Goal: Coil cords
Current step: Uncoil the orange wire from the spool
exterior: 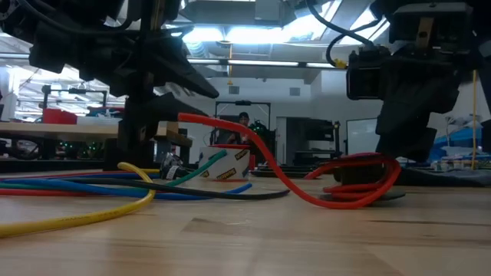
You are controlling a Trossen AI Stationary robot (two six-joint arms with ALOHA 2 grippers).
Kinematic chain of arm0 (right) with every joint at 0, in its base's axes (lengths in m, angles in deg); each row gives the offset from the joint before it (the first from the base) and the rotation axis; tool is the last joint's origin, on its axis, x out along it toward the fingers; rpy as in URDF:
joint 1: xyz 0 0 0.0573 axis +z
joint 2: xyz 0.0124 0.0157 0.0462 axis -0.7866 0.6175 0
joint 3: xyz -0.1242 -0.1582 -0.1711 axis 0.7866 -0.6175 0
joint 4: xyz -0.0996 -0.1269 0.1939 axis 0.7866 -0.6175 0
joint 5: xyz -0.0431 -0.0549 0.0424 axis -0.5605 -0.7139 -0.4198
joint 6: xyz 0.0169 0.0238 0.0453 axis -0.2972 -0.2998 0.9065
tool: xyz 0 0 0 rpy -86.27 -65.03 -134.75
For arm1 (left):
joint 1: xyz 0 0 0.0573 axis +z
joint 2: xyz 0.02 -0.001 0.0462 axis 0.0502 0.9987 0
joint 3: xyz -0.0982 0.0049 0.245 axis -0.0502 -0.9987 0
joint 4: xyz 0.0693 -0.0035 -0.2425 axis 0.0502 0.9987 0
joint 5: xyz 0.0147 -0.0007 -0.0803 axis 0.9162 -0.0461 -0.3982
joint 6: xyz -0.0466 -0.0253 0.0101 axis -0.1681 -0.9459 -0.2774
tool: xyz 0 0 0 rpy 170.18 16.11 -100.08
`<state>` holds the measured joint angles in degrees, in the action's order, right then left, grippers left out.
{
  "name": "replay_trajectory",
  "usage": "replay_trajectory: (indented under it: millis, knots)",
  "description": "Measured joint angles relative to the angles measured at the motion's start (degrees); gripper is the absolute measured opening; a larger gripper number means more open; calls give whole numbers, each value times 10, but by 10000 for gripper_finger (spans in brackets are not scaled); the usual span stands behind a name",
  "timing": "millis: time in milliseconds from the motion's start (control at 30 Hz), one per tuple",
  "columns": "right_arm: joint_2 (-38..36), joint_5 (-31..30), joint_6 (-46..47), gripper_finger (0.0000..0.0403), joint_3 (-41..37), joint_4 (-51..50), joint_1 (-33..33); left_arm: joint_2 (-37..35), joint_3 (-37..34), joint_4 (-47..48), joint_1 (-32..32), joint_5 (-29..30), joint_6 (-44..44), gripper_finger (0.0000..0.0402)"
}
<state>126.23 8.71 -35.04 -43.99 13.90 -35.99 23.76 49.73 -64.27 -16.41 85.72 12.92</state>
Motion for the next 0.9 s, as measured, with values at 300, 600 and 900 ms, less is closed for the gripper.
replay_trajectory:
  millis: [300,600,900]
  knots:
    - [13,-4,0,170,0,9,0,0,0,1,0,0,-1,127]
    - [45,1,11,170,0,15,0,0,0,2,0,0,0,127]
    - [45,7,10,152,0,67,0,0,0,2,0,0,0,127]
